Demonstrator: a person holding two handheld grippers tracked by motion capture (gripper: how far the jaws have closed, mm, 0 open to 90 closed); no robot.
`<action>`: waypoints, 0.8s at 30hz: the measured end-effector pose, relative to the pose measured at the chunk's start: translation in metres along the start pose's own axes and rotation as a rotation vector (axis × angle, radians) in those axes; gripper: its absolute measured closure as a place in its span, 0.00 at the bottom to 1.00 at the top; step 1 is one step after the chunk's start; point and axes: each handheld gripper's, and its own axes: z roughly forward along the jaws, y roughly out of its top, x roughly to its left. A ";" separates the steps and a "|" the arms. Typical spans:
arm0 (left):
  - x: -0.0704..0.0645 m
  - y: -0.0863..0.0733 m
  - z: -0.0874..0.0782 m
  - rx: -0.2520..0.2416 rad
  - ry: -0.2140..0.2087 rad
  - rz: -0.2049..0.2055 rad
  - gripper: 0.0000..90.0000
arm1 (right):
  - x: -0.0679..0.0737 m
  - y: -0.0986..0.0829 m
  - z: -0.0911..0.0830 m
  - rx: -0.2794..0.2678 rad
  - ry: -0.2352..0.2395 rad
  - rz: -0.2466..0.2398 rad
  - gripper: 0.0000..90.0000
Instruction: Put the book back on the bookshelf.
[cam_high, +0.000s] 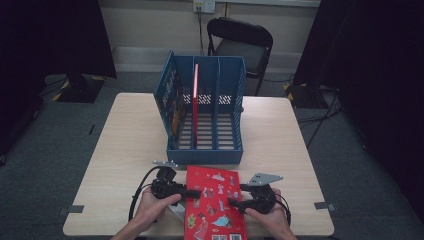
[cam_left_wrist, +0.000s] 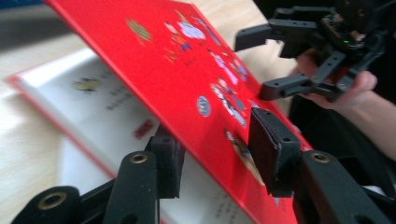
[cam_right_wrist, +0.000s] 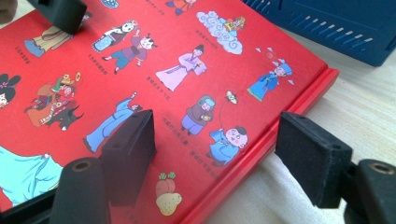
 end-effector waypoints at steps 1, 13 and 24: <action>0.000 0.000 0.002 0.008 -0.015 -0.003 0.64 | 0.000 0.000 0.000 -0.001 0.002 0.001 0.31; 0.001 0.002 0.011 0.006 -0.091 -0.011 0.72 | -0.001 0.000 0.000 -0.004 -0.002 0.014 0.27; -0.005 0.009 0.005 -0.008 -0.109 0.024 0.78 | -0.005 0.003 0.000 -0.008 0.027 0.044 0.24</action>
